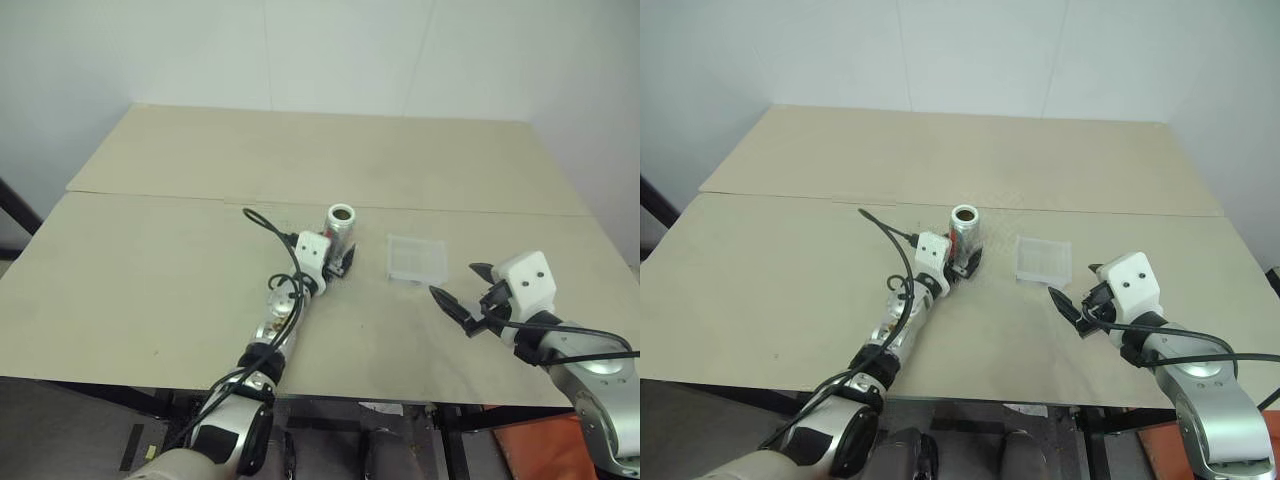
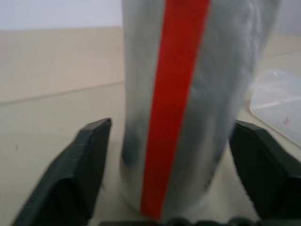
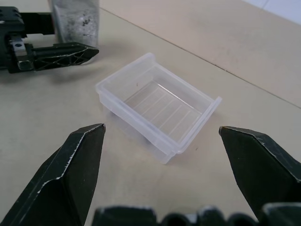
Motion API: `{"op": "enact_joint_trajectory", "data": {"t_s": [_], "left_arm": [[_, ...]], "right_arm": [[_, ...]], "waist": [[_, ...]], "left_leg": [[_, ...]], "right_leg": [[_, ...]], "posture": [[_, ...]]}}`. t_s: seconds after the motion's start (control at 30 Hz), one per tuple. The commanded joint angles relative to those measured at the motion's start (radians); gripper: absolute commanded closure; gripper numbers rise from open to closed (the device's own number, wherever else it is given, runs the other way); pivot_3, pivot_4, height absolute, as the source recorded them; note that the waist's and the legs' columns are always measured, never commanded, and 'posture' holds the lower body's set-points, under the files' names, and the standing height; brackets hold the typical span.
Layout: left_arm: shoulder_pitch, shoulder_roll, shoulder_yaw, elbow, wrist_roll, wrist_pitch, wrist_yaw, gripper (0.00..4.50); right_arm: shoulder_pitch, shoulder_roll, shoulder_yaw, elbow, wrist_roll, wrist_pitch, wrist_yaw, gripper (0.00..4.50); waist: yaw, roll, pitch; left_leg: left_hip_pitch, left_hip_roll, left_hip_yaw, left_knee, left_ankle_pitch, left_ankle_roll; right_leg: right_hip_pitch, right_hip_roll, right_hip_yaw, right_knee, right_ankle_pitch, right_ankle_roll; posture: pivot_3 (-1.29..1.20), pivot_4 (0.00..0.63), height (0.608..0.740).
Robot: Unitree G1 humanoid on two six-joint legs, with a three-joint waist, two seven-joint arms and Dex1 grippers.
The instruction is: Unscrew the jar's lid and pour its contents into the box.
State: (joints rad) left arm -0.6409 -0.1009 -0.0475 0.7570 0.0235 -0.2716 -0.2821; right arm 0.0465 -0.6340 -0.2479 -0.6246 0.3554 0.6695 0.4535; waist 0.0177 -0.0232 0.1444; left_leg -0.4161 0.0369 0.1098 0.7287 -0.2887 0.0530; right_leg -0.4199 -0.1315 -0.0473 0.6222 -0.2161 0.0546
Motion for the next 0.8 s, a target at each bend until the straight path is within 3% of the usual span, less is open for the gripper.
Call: {"op": "enact_joint_trajectory", "data": {"t_s": [0.03, 0.4, 0.63, 0.8], "left_arm": [[0.036, -0.011, -0.028, -0.153, 0.006, 0.054, 0.021, 0.04], [0.248, 0.041, -0.043, -0.615, 0.007, 0.299, 0.063, 0.04], [0.331, 0.262, -0.008, -0.855, -0.160, 0.420, -0.205, 0.04], [0.350, 0.451, 0.083, -0.863, -0.282, 0.398, -0.395, 0.04]], "right_arm": [[-0.007, -0.007, -0.008, -0.012, -0.017, -0.038, 0.003, 0.00], [-0.010, -0.011, 0.010, 0.029, -0.041, -0.068, 0.028, 0.00], [-0.016, -0.061, -0.018, 0.088, -0.051, -0.103, 0.084, 0.00], [-0.021, -0.132, -0.074, 0.139, -0.043, -0.129, 0.147, 0.00]], "waist": [[-0.002, 0.000, 0.000], [-0.005, 0.000, 0.000], [-0.006, 0.001, -0.001], [-0.006, 0.002, -0.001]], "left_leg": [[0.000, 0.000, 0.000, 0.000, 0.000, 0.000], [0.001, 0.001, 0.000, -0.001, -0.002, 0.004], [0.001, 0.001, 0.000, -0.001, -0.001, 0.002], [0.002, 0.001, 0.000, -0.001, 0.001, -0.002]], "right_leg": [[0.000, 0.000, 0.000, 0.000, 0.000, 0.000], [-0.001, 0.000, 0.001, 0.001, 0.000, 0.000], [-0.001, 0.000, 0.001, 0.001, 0.000, 0.000], [-0.001, 0.000, 0.002, 0.001, 0.000, 0.000]], "posture": [[0.00, 0.150, 0.740], [0.00, 0.150, 0.740], [0.00, 0.150, 0.740], [0.00, 0.150, 0.740]]}}
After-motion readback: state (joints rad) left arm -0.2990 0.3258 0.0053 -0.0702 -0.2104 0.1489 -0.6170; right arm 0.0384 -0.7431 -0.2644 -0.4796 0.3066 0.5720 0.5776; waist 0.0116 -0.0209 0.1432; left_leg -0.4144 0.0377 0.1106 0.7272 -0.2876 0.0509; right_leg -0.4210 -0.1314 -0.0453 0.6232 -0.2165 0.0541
